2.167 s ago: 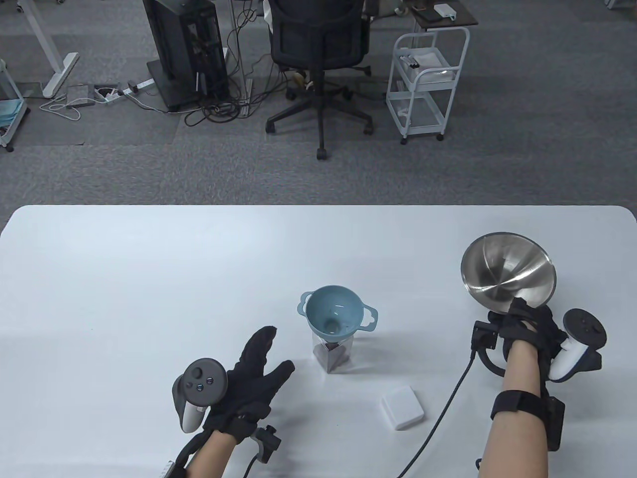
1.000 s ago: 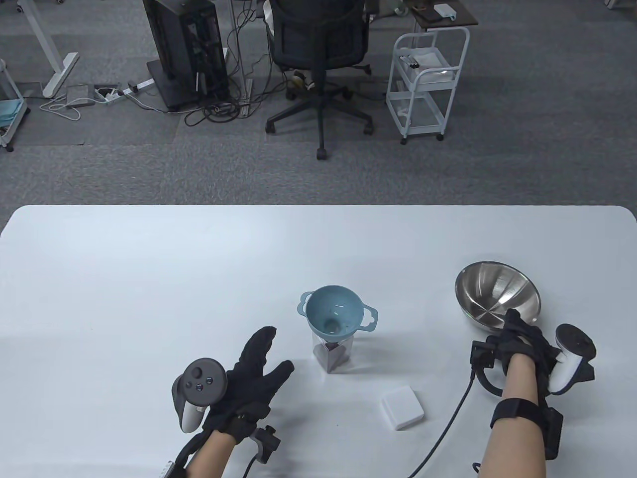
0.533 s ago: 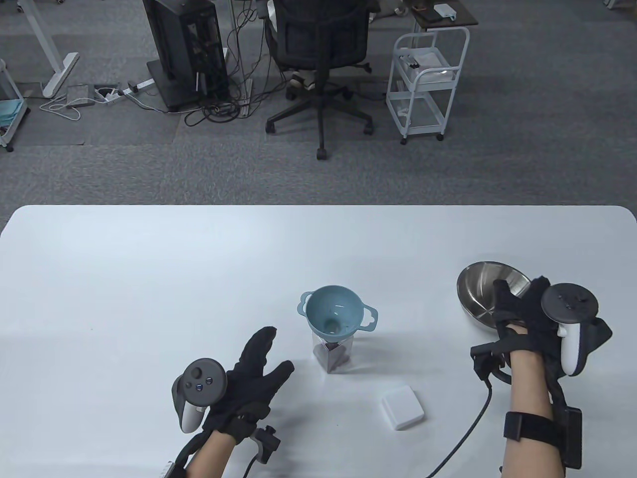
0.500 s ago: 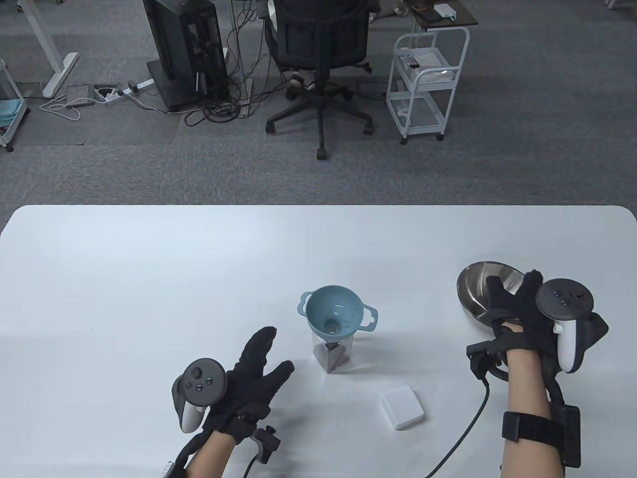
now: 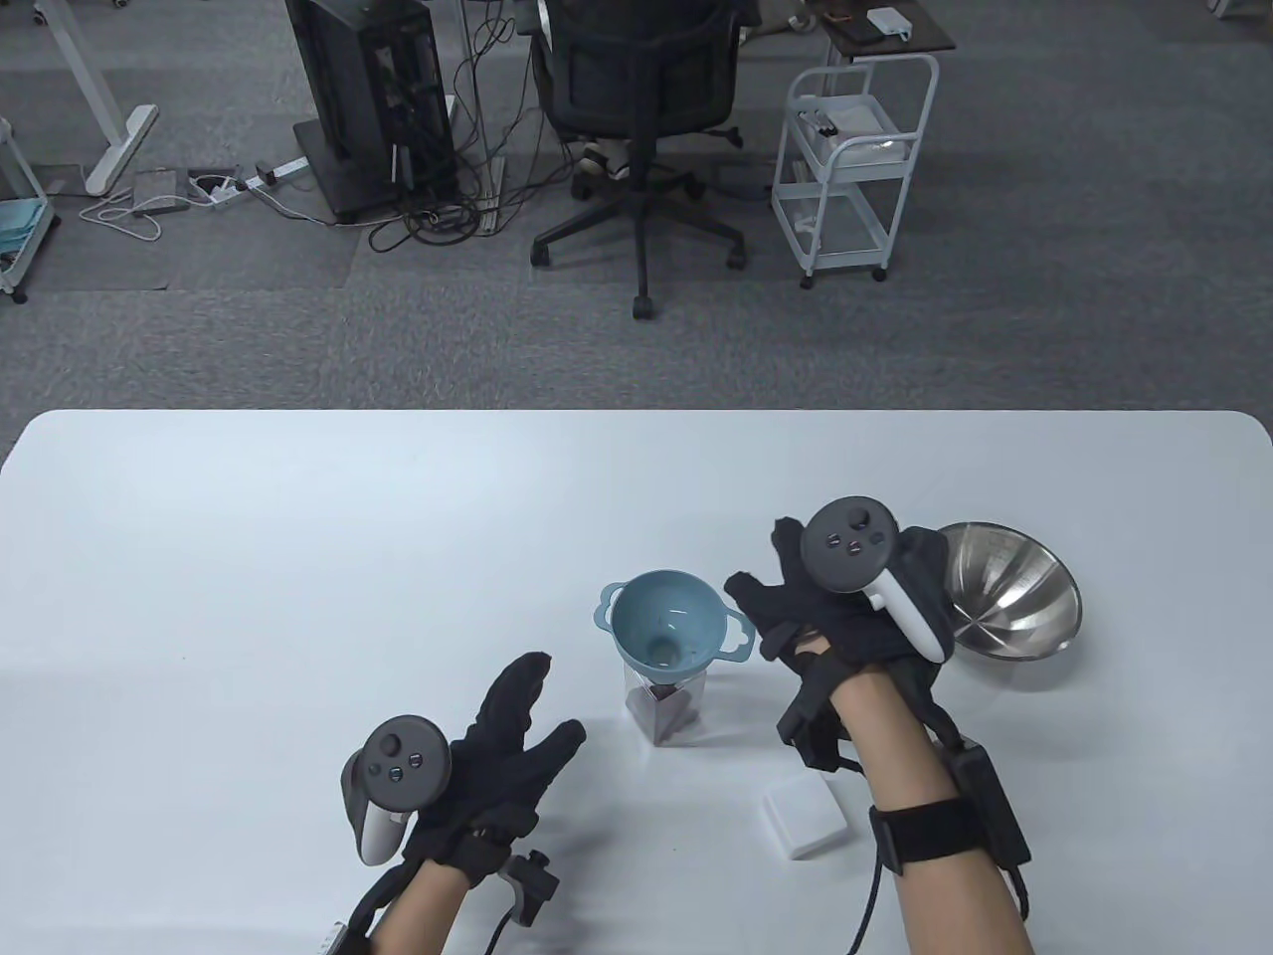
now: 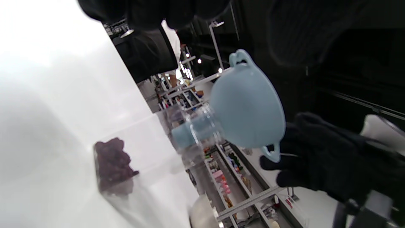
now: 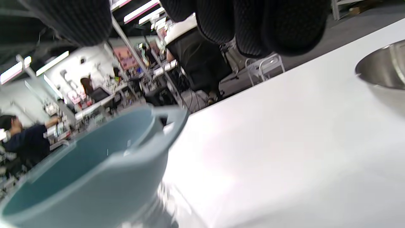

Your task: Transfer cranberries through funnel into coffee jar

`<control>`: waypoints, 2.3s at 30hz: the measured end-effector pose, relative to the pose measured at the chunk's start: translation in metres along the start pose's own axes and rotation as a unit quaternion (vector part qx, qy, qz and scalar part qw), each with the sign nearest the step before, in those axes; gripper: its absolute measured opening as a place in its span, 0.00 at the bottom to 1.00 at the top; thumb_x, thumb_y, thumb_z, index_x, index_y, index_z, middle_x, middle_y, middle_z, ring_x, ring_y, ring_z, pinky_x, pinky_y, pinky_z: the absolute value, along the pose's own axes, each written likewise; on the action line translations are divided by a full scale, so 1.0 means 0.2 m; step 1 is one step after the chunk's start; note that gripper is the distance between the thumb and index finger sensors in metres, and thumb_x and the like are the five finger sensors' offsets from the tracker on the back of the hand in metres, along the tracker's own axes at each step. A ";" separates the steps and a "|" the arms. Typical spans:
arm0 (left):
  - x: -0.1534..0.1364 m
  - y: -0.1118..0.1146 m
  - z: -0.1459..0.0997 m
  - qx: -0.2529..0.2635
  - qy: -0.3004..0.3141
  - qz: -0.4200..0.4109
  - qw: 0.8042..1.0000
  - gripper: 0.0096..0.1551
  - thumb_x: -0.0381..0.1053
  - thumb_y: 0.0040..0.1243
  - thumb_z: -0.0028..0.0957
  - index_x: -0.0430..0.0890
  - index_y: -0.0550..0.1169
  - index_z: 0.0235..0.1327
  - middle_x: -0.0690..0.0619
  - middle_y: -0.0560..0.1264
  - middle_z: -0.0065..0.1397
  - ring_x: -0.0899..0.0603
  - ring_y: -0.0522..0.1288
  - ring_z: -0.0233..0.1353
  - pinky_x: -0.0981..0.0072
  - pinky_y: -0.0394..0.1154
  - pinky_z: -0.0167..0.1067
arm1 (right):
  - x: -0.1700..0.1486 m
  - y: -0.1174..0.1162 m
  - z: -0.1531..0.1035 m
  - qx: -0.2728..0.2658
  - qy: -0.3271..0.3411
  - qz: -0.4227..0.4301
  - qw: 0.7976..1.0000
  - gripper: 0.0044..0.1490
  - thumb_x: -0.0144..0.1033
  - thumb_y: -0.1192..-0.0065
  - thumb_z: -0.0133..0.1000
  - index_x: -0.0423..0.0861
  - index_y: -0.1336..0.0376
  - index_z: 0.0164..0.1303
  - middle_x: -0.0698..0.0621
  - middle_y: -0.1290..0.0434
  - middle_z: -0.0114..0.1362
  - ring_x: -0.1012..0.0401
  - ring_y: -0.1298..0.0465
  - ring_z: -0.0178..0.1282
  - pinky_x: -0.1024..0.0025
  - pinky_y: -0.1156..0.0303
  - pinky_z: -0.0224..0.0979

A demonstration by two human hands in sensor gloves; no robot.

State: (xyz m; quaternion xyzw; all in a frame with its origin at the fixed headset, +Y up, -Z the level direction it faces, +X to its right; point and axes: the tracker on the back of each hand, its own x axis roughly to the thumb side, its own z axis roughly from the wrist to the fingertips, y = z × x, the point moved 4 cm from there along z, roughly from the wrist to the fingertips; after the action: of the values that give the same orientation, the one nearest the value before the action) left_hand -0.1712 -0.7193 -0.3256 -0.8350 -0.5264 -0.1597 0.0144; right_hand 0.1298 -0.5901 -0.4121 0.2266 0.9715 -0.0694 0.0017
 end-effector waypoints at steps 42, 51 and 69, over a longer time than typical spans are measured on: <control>0.00 -0.01 0.00 0.001 -0.001 0.001 1.000 0.52 0.66 0.60 0.55 0.41 0.55 0.82 0.36 0.54 0.85 0.26 0.59 0.84 0.34 0.62 0.74 | -0.12 0.12 0.05 -0.025 0.021 0.192 0.981 0.30 0.45 0.36 0.54 0.36 0.28 0.56 0.44 0.14 0.48 0.54 0.16 0.34 0.66 0.21 0.36; -0.01 -0.01 0.00 0.003 -0.004 0.003 1.000 0.52 0.66 0.60 0.55 0.41 0.55 0.82 0.36 0.54 0.85 0.26 0.59 0.84 0.34 0.62 0.74 | -0.38 0.39 -0.08 -0.220 -0.004 0.157 0.963 0.30 0.44 0.37 0.55 0.36 0.29 0.57 0.43 0.15 0.46 0.55 0.17 0.31 0.67 0.22 0.33; 0.00 -0.02 -0.01 0.004 0.001 0.009 1.000 0.52 0.66 0.60 0.55 0.41 0.55 0.82 0.36 0.54 0.85 0.26 0.59 0.84 0.33 0.62 0.74 | -0.98 0.36 -0.02 -0.331 -0.243 0.004 0.912 0.32 0.42 0.43 0.57 0.37 0.38 0.67 0.42 0.22 0.56 0.54 0.22 0.39 0.66 0.24 0.41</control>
State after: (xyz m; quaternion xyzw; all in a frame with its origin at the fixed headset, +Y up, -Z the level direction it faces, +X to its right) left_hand -0.1754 -0.7177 -0.3250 -0.8397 -0.5193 -0.1577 0.0199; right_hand 0.3365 -0.6120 -0.4105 0.1932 0.9075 0.2035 0.3126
